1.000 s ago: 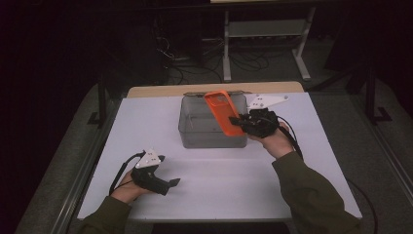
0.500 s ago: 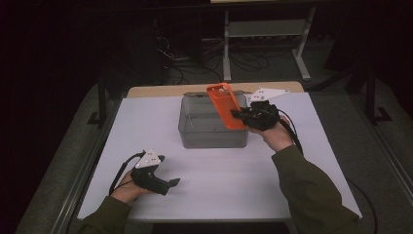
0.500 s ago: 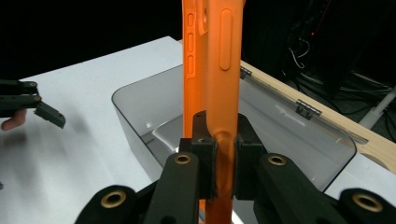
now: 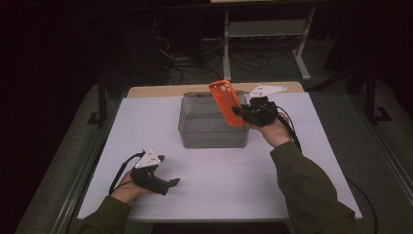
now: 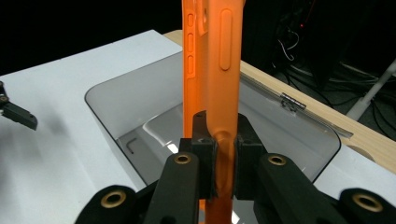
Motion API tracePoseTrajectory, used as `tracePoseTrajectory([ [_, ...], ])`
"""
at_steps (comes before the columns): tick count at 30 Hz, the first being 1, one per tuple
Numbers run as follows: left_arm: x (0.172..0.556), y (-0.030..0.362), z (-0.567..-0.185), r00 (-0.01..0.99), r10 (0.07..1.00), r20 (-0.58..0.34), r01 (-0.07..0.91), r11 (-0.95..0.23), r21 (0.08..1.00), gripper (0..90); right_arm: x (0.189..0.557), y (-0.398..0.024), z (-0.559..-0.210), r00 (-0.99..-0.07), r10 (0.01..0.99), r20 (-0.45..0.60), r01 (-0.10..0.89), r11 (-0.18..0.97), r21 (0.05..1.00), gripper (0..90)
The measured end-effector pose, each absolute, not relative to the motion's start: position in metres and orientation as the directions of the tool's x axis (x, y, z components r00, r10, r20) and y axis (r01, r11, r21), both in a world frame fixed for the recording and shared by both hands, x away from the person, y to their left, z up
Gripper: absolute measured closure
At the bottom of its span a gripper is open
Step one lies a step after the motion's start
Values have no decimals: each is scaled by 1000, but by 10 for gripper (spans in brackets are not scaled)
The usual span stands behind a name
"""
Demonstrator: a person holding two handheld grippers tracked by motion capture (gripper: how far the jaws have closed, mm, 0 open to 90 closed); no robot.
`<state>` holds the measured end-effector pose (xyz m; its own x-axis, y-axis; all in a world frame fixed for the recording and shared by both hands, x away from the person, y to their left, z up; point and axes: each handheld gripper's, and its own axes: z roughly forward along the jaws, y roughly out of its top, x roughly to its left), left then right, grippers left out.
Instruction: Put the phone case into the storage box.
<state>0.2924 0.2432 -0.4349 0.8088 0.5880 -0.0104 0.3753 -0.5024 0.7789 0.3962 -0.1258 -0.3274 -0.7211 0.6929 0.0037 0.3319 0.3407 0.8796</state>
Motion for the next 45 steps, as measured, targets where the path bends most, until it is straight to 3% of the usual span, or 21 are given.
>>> tracePoseTrajectory([
  [23,292,243,-435,810,586,-11,375,-504,778,0,412,-122,-335,-707,707,-1,393,394,831,810],
  [45,292,243,-435,810,586,-16,378,-500,779,0,428,-107,-332,-712,703,-5,484,495,721,808],
])
